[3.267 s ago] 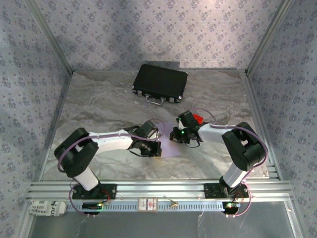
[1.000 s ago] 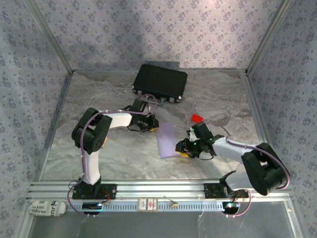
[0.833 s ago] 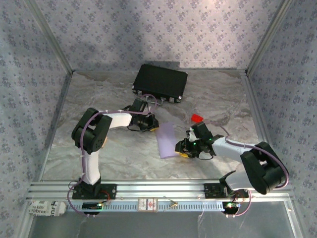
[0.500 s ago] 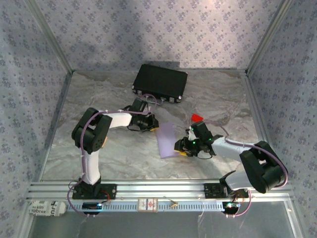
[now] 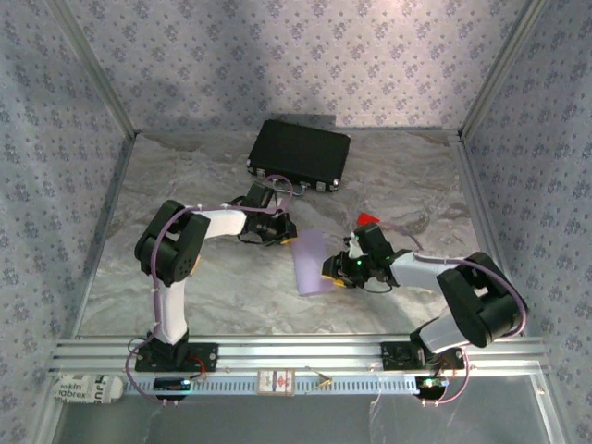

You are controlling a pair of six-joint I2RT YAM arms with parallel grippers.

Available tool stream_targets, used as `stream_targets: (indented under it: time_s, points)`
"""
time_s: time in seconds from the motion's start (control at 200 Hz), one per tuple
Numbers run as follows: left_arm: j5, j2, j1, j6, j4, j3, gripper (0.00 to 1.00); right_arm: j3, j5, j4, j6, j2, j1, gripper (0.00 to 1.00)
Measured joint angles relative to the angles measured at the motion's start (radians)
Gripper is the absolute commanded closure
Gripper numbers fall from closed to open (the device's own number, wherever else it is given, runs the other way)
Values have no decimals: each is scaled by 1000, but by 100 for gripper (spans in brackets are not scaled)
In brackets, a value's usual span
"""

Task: Fold a paper plane with a square sheet of paper (pick it up from the middle)
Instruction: Fold the triangle a second time at the center of the table.

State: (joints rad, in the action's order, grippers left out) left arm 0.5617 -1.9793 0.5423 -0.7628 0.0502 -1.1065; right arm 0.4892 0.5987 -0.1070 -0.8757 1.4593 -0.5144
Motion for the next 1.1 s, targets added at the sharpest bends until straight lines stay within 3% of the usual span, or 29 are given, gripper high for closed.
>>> stream_targets:
  time_s: [0.375,0.75,0.86,1.099]
  points:
    - [11,-6,-1,8,2,-7,90,37,31,-40,3,65,28,66]
    - [16,-8,-2,14,6,-11,90,39,45,-69,6,101,41,84]
    - [19,-8,-1,16,7,-15,84,39,44,-72,7,101,48,91]
    - [-17,6,10,37,64,-63,57,39,15,-117,-31,101,52,96]
